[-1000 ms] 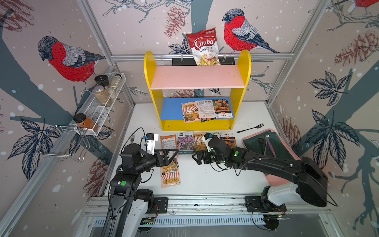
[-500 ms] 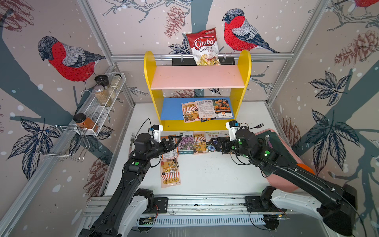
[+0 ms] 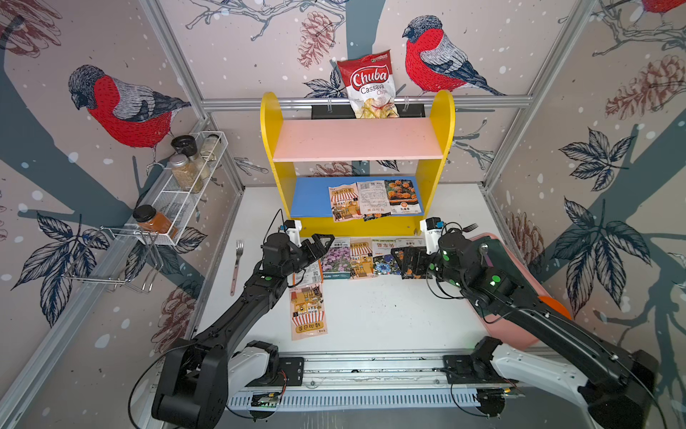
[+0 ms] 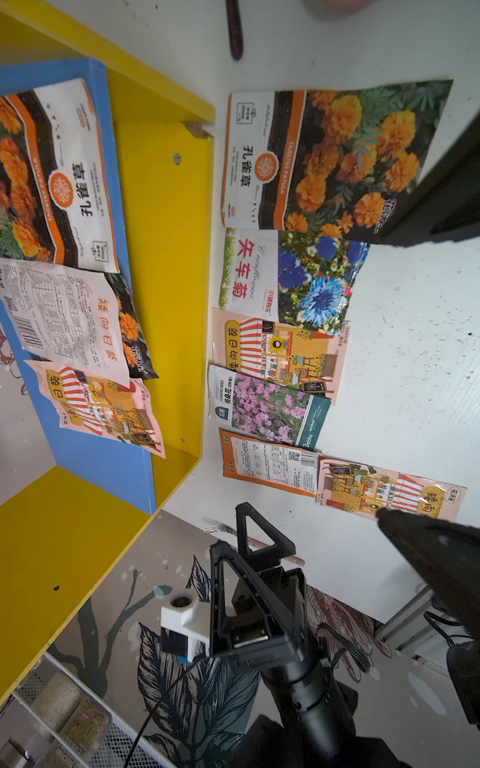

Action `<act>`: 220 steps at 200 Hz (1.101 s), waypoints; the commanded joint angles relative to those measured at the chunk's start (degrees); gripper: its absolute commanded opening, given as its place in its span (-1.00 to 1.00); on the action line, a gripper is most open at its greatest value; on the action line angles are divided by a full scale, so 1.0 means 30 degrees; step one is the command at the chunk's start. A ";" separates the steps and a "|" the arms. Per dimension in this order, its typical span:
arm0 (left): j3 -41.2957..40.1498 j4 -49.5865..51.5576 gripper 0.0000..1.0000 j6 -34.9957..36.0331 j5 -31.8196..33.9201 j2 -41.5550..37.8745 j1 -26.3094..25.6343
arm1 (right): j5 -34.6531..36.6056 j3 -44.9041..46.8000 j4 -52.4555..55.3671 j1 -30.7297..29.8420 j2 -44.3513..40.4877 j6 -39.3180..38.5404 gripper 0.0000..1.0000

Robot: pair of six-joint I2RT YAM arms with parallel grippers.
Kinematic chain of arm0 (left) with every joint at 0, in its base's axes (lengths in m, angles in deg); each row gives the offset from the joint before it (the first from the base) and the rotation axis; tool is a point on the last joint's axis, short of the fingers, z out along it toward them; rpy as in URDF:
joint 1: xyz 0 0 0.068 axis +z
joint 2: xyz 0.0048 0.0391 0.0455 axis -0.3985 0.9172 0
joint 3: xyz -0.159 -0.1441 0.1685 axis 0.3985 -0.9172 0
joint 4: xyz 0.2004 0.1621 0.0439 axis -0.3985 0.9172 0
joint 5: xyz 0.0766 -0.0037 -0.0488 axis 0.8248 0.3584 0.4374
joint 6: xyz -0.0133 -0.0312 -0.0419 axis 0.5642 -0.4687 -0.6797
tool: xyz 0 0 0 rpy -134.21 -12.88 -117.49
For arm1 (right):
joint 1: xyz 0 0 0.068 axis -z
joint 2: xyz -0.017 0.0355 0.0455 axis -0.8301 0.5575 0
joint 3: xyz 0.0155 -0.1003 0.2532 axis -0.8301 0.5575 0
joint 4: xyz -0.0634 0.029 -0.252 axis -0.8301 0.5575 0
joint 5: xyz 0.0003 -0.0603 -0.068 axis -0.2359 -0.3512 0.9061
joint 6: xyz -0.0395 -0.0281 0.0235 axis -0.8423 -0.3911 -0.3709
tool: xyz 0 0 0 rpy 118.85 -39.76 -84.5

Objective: Take the seed bag off the shelf
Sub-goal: Pick up the seed packet from the shelf.

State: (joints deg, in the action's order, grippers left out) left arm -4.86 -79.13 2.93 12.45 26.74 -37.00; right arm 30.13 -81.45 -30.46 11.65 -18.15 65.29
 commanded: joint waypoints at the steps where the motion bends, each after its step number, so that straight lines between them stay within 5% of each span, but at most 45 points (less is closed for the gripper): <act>1: 0.0023 -0.3772 0.82 -0.1245 0.0297 0.1079 -0.0060 | 0.0006 -0.0010 -0.0090 0.0056 -0.0076 -0.0152 1.00; 90: 0.2548 -0.7316 0.55 -0.2712 0.0321 0.6412 -0.0091 | 0.0188 0.0088 -0.0090 0.0105 -0.0487 -0.0013 1.00; 154: 0.4235 -0.8791 -0.04 -0.3402 -0.0038 0.9266 -0.0123 | 0.0314 0.0191 0.0109 0.0145 -0.0786 -0.0023 1.00; 220: 0.4934 -0.9779 -0.27 -0.4104 -0.0456 1.0802 -0.0239 | 0.0124 0.0218 -0.0001 0.0190 -0.0724 0.0036 1.00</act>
State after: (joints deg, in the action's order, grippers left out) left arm 9.24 -104.90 -8.68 12.10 58.50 -37.57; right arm 30.39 -80.71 -30.18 12.17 -20.29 65.31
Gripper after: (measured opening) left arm 0.395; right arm 0.998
